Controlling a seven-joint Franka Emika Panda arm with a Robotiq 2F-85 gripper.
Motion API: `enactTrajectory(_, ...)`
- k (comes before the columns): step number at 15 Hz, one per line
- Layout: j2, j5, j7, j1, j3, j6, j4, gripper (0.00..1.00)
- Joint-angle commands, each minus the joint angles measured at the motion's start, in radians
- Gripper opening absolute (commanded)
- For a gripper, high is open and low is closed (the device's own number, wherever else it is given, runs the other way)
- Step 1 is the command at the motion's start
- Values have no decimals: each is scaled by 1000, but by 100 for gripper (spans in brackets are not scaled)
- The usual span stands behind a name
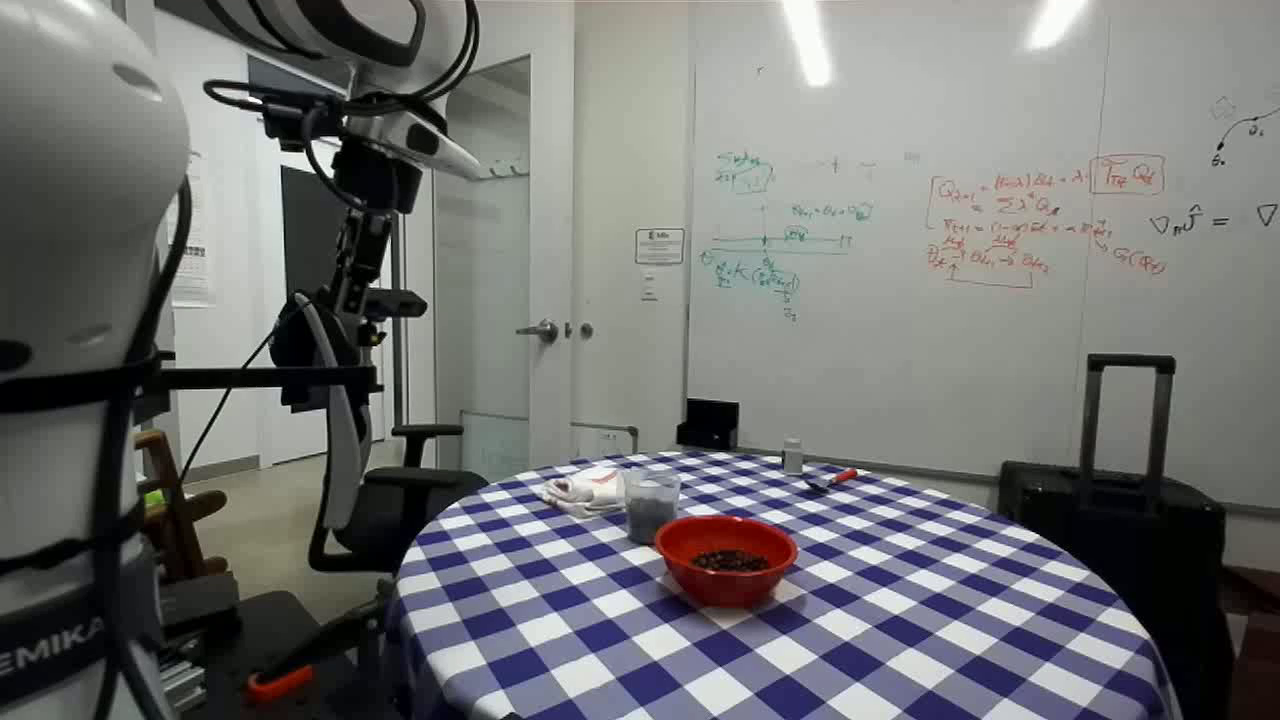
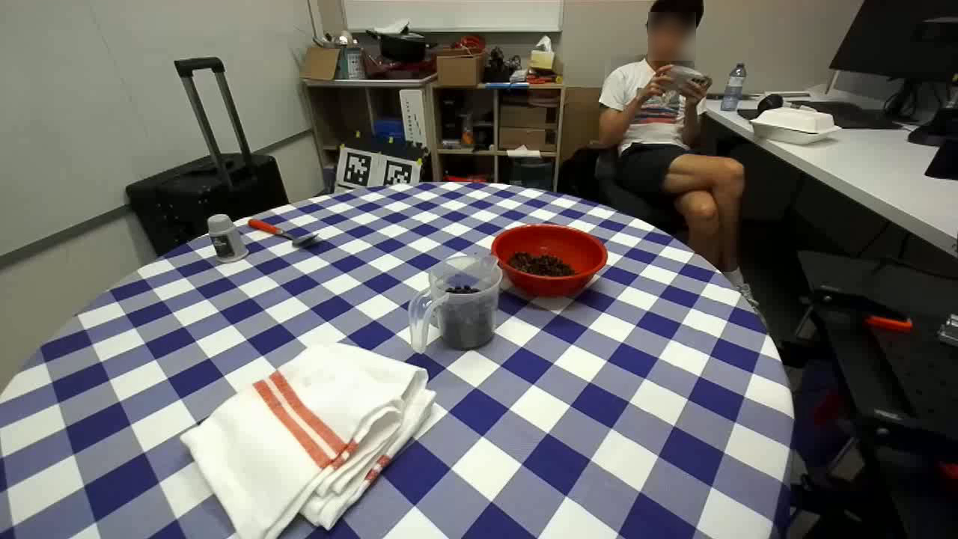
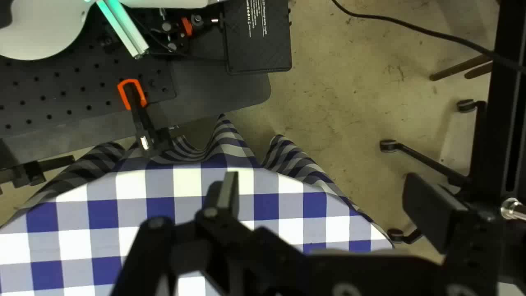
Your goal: Pour some contents from the transparent jar into the bowl
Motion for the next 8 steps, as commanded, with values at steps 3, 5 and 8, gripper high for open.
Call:
enactTrajectory(3, 3, -18, 2, -21, 21, -5, 6, 100)
enactTrajectory(5, 19, -37, -24, -27, 22, 19, 13, 100)
enactTrajectory(8, 87, -141, -85, -56, 22, 34, 53, 100)
